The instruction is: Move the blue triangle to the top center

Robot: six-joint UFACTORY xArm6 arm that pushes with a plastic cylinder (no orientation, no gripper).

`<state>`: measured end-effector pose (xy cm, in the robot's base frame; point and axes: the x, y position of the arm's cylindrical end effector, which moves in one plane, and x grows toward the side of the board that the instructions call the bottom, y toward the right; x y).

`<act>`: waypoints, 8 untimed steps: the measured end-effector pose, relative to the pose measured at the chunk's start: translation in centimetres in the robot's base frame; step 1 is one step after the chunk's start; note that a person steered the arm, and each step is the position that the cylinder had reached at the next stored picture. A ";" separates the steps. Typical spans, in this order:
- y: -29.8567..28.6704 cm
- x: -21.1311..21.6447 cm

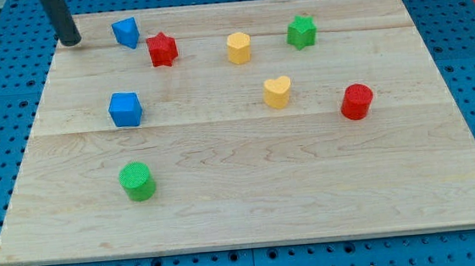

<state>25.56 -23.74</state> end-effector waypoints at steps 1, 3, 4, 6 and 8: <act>10.7 0.0; 18.7 0.5; 13.0 1.8; 11.3 -3.9; 18.6 -3.8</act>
